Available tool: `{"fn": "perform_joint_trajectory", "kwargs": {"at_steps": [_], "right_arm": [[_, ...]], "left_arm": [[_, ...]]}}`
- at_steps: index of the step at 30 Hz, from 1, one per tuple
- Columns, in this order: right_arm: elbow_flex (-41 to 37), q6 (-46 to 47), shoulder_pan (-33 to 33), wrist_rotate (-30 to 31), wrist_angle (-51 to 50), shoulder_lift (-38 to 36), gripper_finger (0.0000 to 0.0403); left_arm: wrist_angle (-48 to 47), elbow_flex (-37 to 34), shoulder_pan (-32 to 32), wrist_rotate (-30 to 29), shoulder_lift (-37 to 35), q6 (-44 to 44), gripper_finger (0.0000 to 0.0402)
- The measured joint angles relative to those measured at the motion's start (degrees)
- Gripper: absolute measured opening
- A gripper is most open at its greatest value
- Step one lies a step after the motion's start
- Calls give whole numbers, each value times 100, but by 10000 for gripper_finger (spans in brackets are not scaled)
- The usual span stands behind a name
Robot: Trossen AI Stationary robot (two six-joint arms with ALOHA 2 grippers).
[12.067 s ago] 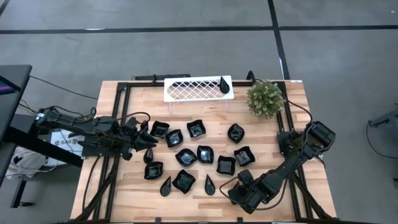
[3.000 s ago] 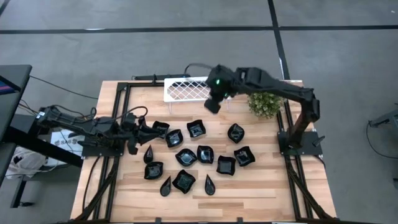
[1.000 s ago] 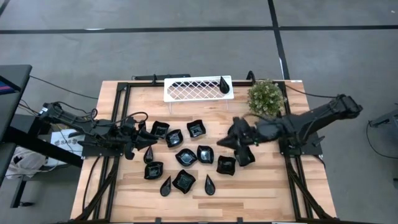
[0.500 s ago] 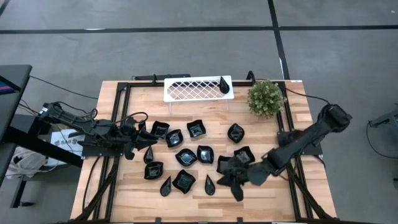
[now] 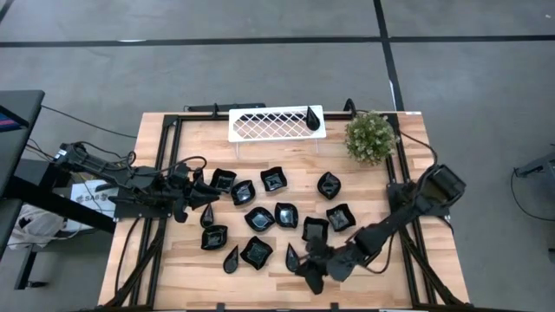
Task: Pick & Place Mini shaped plates
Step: Stack the black drop shaped plate on top of the black drop shaped plate on the shelf
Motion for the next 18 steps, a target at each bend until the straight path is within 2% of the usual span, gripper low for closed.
{"fn": "perform_joint_trajectory", "kwargs": {"at_steps": [7, 18], "right_arm": [[449, 367, 56, -116, -164, 559, 67], [823, 1256, 16, -99, -1727, 467, 67]], "left_arm": [[-2, 0, -2, 33, -1, 0, 97], [-2, 0, -2, 35, 1, 16, 97]]}}
